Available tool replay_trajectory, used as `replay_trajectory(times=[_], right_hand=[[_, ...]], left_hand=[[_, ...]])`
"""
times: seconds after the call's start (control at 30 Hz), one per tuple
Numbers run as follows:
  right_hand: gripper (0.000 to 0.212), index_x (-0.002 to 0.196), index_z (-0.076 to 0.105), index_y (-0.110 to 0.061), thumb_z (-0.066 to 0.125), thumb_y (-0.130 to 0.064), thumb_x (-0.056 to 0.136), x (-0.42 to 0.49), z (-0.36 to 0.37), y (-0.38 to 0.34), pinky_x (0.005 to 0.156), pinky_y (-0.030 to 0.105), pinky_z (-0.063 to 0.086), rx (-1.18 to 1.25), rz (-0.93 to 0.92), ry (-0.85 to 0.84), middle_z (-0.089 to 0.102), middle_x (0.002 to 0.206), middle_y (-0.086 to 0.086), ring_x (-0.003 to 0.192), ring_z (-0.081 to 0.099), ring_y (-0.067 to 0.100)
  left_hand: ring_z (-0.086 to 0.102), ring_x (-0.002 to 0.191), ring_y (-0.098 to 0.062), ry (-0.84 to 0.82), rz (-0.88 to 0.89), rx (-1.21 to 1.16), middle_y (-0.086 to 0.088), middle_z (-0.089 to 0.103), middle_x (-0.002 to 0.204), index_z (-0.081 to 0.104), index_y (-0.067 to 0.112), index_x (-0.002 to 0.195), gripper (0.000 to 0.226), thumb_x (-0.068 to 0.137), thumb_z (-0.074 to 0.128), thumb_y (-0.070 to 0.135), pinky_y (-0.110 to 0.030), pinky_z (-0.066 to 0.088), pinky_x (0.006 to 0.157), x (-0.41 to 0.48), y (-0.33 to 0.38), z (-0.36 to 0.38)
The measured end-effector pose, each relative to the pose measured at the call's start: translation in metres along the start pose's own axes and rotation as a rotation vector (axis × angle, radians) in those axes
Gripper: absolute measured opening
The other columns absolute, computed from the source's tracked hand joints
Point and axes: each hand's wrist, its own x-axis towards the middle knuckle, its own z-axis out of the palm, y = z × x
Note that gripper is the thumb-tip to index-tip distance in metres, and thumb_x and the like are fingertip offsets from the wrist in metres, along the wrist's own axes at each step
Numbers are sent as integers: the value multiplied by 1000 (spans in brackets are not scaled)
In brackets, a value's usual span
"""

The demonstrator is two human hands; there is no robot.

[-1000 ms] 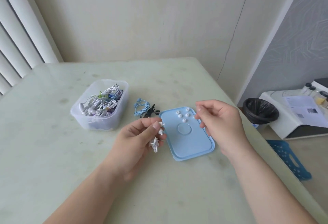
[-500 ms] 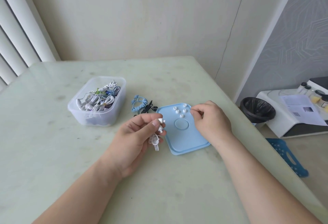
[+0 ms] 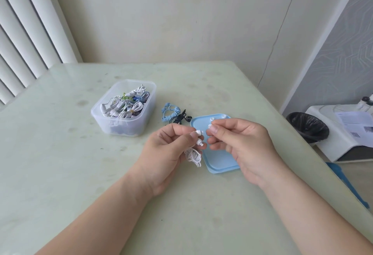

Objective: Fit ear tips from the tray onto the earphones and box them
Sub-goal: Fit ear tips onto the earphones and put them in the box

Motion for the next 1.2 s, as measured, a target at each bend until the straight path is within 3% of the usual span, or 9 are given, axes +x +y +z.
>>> replay_trajectory(times=[0.13, 0.3, 0.63, 0.97, 1.2], right_hand=[[15, 100, 74, 3, 73, 2, 85, -3, 5, 2, 67, 28, 58, 68, 70, -68, 76, 90, 22, 71, 70, 23], [10, 95, 74, 1, 72, 1, 85, -2, 7, 4, 63, 25, 56, 84, 88, -88, 72, 75, 13, 66, 66, 19], [10, 92, 77, 0, 75, 0, 82, -3, 8, 6, 63, 26, 54, 94, 97, -75, 72, 82, 17, 68, 67, 19], [16, 97, 78, 0, 76, -2, 81, -5, 11, 13, 68, 30, 50, 97, 59, -91, 76, 93, 19, 81, 68, 22], [19, 108, 79, -9, 73, -6, 89, -11, 19, 20, 71, 31, 51, -15, -49, -71, 78, 100, 15, 92, 71, 25]], left_hand=[[67, 80, -29, -4, 26, 18, -23, 70, 88, 69, 1, 96, 18, 85, 72, 15, -38, 50, 73, 0, -2, -2], [66, 76, -25, -21, 58, 39, -22, 68, 87, 67, 2, 97, 17, 87, 70, 14, -34, 52, 68, 1, -4, -2], [67, 78, -21, -28, 111, 111, -15, 71, 85, 67, 7, 92, 5, 95, 67, 10, -38, 51, 73, 1, -7, -3], [65, 76, -24, 27, 124, 78, -16, 72, 83, 67, 8, 92, 6, 96, 69, 12, -45, 45, 77, 2, -11, -4], [64, 75, -23, 52, 118, 47, -15, 71, 81, 68, 12, 88, 12, 100, 63, 10, -37, 47, 71, 1, -8, -4]])
